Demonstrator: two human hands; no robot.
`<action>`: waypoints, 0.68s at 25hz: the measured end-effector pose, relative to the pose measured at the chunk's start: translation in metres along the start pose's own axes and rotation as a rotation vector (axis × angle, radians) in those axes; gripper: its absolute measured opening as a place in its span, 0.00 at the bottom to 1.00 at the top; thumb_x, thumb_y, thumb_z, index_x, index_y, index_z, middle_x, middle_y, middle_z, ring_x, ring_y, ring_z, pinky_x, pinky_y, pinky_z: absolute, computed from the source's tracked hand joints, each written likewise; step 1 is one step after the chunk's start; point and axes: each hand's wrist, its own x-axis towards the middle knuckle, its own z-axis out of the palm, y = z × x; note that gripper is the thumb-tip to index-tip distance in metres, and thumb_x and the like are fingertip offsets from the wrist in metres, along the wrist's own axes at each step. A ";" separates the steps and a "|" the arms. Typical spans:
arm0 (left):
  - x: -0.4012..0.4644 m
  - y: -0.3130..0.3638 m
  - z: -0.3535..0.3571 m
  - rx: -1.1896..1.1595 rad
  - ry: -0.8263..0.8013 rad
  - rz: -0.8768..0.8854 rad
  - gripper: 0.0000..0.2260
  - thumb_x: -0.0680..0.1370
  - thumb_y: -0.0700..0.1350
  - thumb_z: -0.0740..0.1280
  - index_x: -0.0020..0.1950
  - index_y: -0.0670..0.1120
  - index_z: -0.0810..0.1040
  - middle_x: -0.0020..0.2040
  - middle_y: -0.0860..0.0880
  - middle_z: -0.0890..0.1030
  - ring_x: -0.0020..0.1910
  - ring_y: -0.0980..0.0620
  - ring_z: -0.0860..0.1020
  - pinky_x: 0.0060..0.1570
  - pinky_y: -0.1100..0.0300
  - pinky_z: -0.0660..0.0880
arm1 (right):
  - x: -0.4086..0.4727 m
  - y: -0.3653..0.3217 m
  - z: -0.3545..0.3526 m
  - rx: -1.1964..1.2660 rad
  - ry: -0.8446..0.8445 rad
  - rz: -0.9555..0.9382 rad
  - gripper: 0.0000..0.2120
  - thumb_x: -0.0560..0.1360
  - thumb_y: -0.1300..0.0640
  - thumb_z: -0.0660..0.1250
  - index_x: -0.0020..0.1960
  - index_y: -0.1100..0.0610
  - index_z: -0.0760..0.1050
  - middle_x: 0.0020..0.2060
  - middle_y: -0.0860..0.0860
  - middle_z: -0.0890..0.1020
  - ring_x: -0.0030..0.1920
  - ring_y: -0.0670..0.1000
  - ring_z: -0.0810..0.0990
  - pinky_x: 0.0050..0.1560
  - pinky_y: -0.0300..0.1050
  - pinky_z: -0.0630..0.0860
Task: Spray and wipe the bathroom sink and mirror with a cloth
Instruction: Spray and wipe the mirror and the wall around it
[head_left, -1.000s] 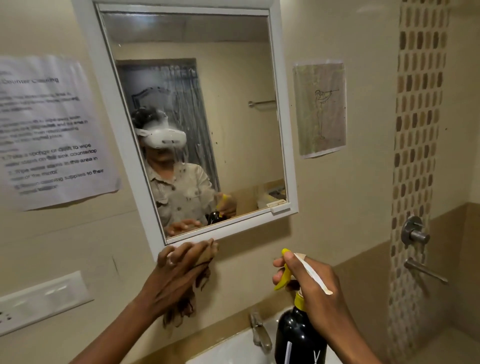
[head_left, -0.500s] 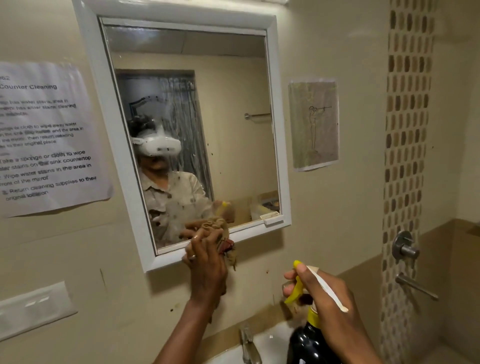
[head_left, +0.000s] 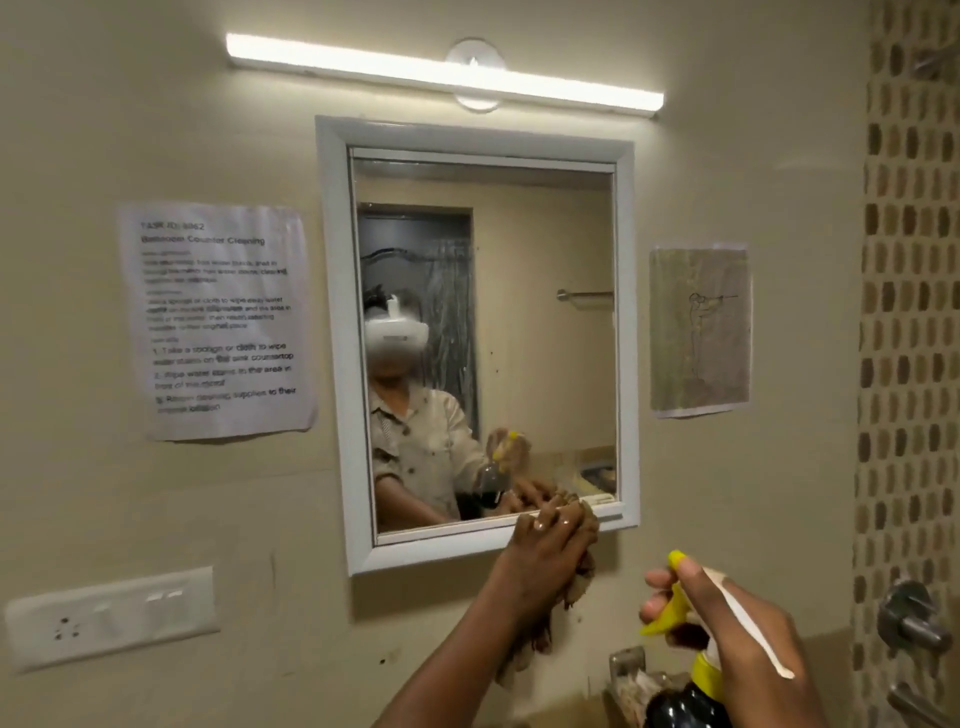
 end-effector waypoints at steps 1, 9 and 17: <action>-0.001 -0.007 -0.005 0.026 -0.020 0.051 0.23 0.73 0.43 0.58 0.67 0.51 0.76 0.66 0.48 0.74 0.60 0.45 0.73 0.51 0.53 0.73 | 0.000 -0.003 0.004 -0.021 -0.041 -0.043 0.16 0.81 0.52 0.68 0.39 0.54 0.88 0.34 0.58 0.88 0.43 0.65 0.86 0.48 0.57 0.80; -0.084 -0.026 -0.079 -0.532 0.430 -0.492 0.19 0.79 0.37 0.62 0.67 0.53 0.77 0.65 0.47 0.72 0.64 0.52 0.72 0.61 0.61 0.71 | 0.008 -0.017 0.064 -0.062 -0.205 -0.189 0.19 0.84 0.52 0.63 0.42 0.57 0.87 0.38 0.53 0.89 0.45 0.57 0.87 0.50 0.56 0.81; -0.198 -0.051 -0.107 -1.487 0.960 -2.003 0.15 0.86 0.45 0.50 0.54 0.45 0.76 0.57 0.42 0.77 0.41 0.48 0.75 0.43 0.55 0.76 | -0.017 0.008 0.143 0.087 -0.421 -0.135 0.16 0.80 0.51 0.66 0.41 0.55 0.87 0.36 0.57 0.88 0.41 0.58 0.87 0.45 0.53 0.80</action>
